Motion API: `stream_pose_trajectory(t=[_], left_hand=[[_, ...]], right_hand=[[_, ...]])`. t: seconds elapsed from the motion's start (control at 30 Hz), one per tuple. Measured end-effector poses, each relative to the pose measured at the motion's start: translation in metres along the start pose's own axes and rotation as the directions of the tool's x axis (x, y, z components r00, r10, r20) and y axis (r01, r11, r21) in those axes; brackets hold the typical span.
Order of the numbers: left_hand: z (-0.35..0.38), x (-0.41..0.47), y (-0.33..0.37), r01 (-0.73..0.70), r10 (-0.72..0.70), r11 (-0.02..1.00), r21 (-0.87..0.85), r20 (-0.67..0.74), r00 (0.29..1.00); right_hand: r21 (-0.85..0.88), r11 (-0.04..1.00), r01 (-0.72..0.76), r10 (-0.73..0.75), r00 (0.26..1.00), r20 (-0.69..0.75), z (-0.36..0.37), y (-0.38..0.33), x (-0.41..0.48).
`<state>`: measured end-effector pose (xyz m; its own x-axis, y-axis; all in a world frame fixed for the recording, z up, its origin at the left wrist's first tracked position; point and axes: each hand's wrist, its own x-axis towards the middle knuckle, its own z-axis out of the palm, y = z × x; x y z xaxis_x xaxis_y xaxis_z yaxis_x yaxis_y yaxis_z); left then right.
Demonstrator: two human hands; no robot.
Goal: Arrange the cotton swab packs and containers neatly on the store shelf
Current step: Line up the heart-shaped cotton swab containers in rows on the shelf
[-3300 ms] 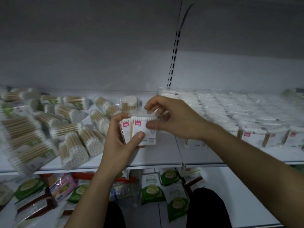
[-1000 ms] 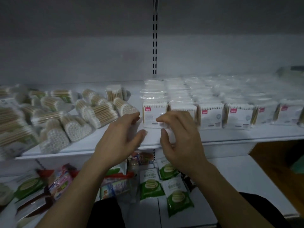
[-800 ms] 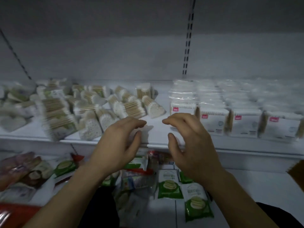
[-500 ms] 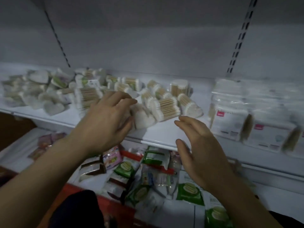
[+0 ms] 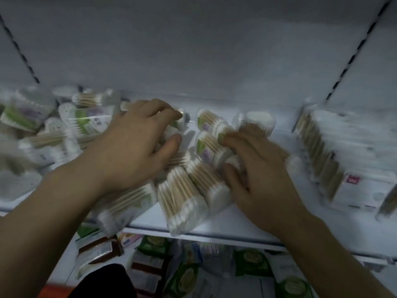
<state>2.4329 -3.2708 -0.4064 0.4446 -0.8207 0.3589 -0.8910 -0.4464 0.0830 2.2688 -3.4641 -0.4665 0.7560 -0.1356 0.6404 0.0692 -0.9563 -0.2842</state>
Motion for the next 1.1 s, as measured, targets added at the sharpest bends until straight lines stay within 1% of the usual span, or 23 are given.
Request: stream_pose_trajectory(t=[0.07,0.2,0.33,0.43,0.57,0.73,0.8,0.87,0.93,0.97,1.03,1.1], left_hand=[[0.004,0.012,-0.002,-0.043,0.044,0.999,-0.028,0.032,0.999],[0.016,0.015,0.0,-0.1,0.106,0.993,-0.07,0.082,0.991],[0.018,0.013,0.0,-0.074,0.087,0.989,-0.131,0.096,0.992],[0.017,0.018,-0.005,-0.074,0.086,0.991,-0.11,0.109,0.99],[0.013,0.022,-0.008,-0.1,0.107,0.99,-0.099,0.074,0.991],[-0.021,0.0,-0.01,-0.139,0.129,0.975,-0.172,-0.067,0.989],[-0.033,-0.024,-0.007,-0.189,0.184,0.967,-0.173,-0.044,0.982],[-0.034,-0.049,0.0,-0.232,0.24,0.957,-0.176,0.029,0.97],[-0.027,-0.067,0.013,-0.289,0.303,0.946,-0.146,0.087,0.949],[-0.023,-0.071,0.019,-0.319,0.329,0.943,-0.1,0.108,0.938],[-0.012,-0.071,0.031,-0.331,0.325,0.943,0.016,0.149,0.934],[-0.001,-0.064,0.041,-0.317,0.3,0.942,0.107,0.152,0.942]], right_hand=[[-0.047,0.998,-0.029,0.029,1.0,-0.008,-0.001,0.002,-0.008],[-0.087,0.99,-0.108,0.109,0.994,0.014,-0.004,-0.001,-0.012],[-0.122,0.985,-0.12,0.123,0.992,0.013,-0.004,-0.003,-0.011],[-0.107,0.984,-0.141,0.142,0.99,-0.003,-0.004,-0.004,-0.009],[-0.106,0.982,-0.156,0.155,0.988,-0.022,-0.006,-0.006,-0.01],[-0.107,0.985,-0.138,0.137,0.99,-0.02,-0.005,-0.008,-0.01],[-0.116,0.986,-0.12,0.117,0.993,-0.032,-0.006,-0.009,-0.01],[-0.129,0.985,-0.117,0.114,0.993,-0.033,-0.006,-0.009,-0.01],[-0.133,0.983,-0.126,0.123,0.992,-0.032,-0.007,-0.009,-0.01],[-0.132,0.983,-0.129,0.125,0.992,-0.033,-0.007,-0.009,-0.01],[-0.125,0.985,-0.122,0.118,0.992,-0.037,-0.008,-0.01,-0.01],[-0.117,0.988,-0.104,0.099,0.994,-0.047,-0.008,-0.011,-0.012]])
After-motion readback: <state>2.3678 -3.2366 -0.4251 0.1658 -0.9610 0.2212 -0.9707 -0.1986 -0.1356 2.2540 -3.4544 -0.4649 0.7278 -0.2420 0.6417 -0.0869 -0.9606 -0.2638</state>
